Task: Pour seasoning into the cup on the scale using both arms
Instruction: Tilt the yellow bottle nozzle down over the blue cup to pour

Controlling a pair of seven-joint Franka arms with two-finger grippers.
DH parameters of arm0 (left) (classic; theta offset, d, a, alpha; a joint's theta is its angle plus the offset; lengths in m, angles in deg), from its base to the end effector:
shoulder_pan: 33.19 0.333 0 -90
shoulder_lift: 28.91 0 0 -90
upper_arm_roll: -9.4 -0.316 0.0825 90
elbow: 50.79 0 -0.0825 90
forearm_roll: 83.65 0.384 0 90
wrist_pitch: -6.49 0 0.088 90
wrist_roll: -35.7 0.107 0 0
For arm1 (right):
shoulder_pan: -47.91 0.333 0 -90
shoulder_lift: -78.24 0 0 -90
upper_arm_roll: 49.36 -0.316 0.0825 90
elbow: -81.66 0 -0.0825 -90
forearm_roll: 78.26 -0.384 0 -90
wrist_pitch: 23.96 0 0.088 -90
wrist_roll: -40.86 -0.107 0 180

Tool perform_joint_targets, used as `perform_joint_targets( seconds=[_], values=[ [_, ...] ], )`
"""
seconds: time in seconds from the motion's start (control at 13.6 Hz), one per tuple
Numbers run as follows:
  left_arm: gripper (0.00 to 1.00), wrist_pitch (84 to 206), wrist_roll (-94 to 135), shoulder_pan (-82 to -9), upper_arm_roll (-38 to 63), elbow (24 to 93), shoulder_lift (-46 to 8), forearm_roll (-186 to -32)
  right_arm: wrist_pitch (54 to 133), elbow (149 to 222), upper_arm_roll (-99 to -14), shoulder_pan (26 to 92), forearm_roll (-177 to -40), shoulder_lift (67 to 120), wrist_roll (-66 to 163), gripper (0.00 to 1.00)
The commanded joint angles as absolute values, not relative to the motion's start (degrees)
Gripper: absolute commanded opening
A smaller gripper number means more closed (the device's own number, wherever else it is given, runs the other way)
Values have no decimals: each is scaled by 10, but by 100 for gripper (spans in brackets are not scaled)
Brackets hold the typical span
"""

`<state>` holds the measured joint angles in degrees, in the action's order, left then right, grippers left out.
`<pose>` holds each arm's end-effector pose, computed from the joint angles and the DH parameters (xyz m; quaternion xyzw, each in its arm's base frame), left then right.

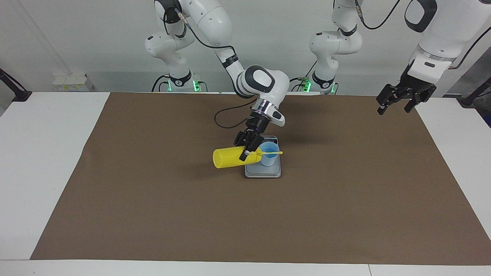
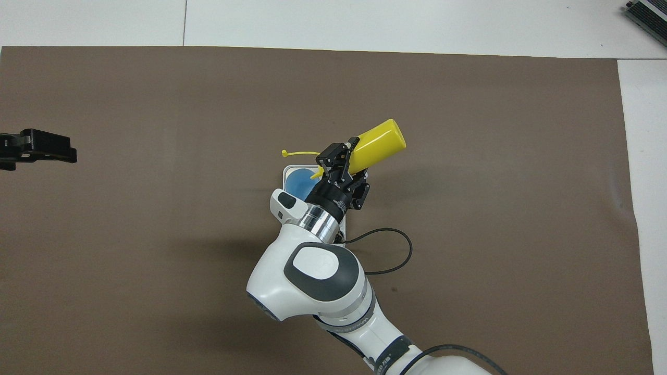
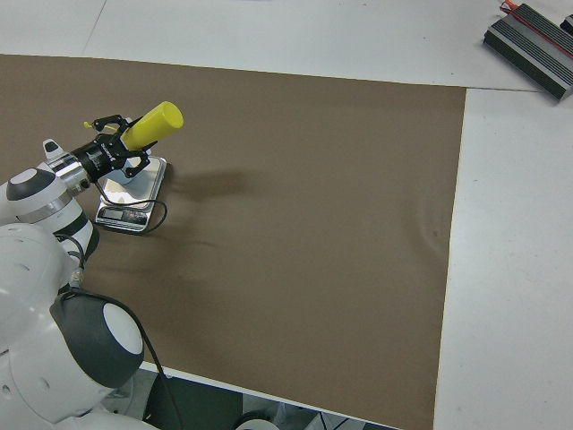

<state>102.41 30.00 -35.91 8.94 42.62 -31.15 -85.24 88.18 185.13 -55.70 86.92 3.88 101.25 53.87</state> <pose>0.5517 -0.0244 0.6273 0.9986 0.0308 0.0404 0.0168 0.5073 0.4115 0.3485 0.5092 0.6504 0.0698 0.5593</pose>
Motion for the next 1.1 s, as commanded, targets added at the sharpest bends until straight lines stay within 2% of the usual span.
perform_joint_targets(
  seconds=[0.0, 0.66, 0.96, 1.03],
  values=[
    [100, 1026, 300, -364, 84, 440, -325, -855, 881, 1862, -560, 868, 64, 1000, 525, 0],
    [100, 1026, 300, -364, 84, 440, -325, -855, 881, 1850, -562, 868, 20, 998, 477, 0],
    [100, 1026, 300, -364, 84, 440, -325, -855, 883, 1848, -563, 861, -53, 967, 461, 0],
    [100, 1026, 300, -364, 84, 440, -326, -855, 911, 1851, -563, 851, -80, 949, 466, 0]
  ],
)
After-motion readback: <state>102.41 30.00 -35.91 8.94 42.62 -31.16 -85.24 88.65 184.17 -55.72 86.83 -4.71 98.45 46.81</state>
